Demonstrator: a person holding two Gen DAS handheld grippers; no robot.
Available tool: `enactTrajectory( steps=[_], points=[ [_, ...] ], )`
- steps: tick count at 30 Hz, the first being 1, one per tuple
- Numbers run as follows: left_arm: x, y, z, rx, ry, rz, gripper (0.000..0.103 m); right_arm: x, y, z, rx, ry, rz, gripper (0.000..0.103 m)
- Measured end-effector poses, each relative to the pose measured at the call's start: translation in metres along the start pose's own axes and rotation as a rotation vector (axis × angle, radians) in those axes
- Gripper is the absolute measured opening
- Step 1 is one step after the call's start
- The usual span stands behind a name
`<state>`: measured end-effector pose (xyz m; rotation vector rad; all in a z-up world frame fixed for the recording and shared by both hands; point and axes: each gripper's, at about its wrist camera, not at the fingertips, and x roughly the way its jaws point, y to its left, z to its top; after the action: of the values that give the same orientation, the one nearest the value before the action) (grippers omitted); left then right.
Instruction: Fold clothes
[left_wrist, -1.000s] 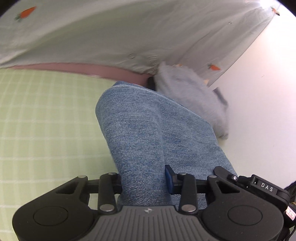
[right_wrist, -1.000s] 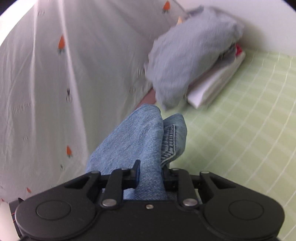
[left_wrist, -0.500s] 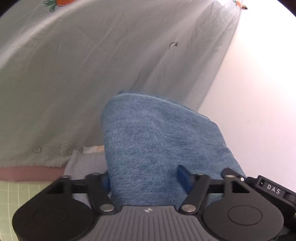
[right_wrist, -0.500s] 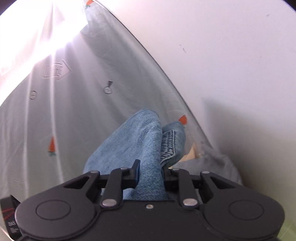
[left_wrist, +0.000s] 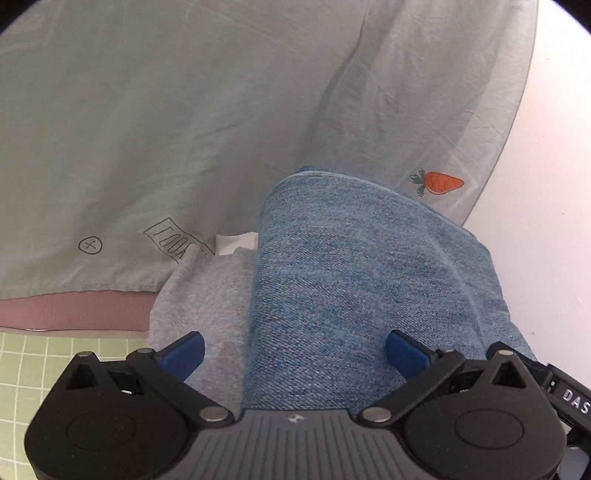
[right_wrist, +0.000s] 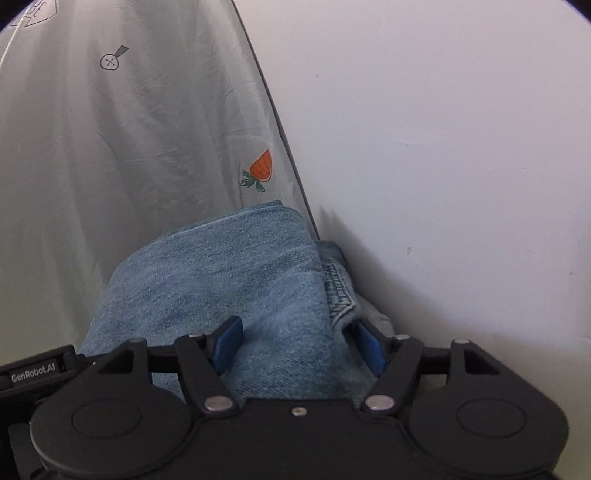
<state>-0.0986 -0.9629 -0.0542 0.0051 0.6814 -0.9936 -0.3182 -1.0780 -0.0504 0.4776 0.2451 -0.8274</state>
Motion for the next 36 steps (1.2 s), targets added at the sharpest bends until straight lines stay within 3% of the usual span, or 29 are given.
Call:
enactTrajectory(
  steps=[3, 7, 15, 19, 27, 36],
  points=[
    [-0.025, -0.006, -0.005, 0.087, -0.018, 0.024, 0.103, -0.017, 0.000, -0.003, -0.012, 0.009, -0.018, 0.079],
    [-0.061, -0.010, -0.022, 0.190, -0.020, 0.031, 0.103, -0.039, 0.001, -0.015, -0.045, 0.070, -0.041, 0.084],
    [-0.159, -0.004, -0.072, 0.097, -0.044, 0.034, 0.103, -0.105, 0.007, -0.053, -0.078, 0.155, -0.069, 0.085],
    [-0.200, -0.001, -0.099, 0.100, -0.078, 0.017, 0.103, -0.144, 0.015, -0.067, -0.130, 0.162, -0.057, 0.089],
    [-0.248, -0.003, -0.142, 0.139, -0.007, 0.090, 0.103, -0.216, 0.029, -0.098, -0.167, 0.185, -0.064, 0.102],
    [-0.279, -0.010, -0.188, 0.249, 0.064, 0.083, 0.103, -0.258, 0.034, -0.131, -0.220, 0.194, -0.081, 0.103]
  ],
)
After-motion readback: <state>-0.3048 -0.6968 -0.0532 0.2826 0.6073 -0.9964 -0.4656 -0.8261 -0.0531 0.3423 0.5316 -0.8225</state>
